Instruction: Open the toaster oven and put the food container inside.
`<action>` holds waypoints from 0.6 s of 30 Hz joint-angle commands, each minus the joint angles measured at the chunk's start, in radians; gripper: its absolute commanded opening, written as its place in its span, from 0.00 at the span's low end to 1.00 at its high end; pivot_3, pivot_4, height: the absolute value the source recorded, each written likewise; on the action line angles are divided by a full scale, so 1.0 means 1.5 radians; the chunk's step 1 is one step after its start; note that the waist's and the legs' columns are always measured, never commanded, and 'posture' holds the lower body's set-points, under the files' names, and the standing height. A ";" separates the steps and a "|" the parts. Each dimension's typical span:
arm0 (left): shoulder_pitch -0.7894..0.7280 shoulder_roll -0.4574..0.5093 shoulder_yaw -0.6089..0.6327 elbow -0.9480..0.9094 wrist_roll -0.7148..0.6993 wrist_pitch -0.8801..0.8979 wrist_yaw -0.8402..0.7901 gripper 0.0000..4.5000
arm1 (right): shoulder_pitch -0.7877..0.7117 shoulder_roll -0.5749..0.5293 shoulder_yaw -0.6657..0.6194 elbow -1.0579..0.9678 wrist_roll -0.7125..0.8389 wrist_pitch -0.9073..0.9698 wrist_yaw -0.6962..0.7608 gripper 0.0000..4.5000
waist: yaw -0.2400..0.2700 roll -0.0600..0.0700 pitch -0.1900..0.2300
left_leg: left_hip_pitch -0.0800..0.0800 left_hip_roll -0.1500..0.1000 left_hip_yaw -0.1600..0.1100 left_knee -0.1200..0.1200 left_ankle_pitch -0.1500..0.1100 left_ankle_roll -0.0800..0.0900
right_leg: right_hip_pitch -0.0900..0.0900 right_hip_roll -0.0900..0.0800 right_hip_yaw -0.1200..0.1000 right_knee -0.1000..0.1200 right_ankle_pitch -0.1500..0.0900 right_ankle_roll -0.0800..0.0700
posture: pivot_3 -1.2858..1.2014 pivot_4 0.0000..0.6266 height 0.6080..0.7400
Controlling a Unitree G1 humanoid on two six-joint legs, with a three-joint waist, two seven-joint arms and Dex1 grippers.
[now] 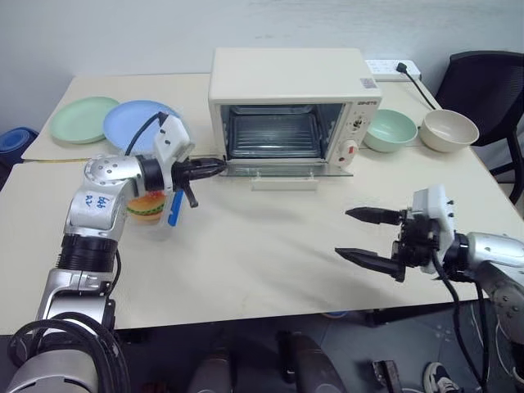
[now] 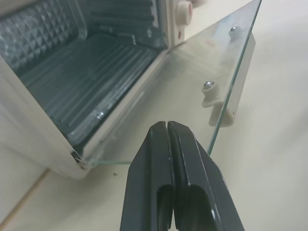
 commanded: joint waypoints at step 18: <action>0.116 0.005 0.087 -0.271 -0.013 0.253 0.108 0.10 | -0.166 0.000 0.040 0.007 0.091 0.029 -0.041 1.00 | -0.004 0.000 0.000 | -0.005 0.001 -0.003 0.000 0.000 0.001 | -0.002 -0.005 0.000 -0.003 0.000 0.001 | 0.52 0.24 1.00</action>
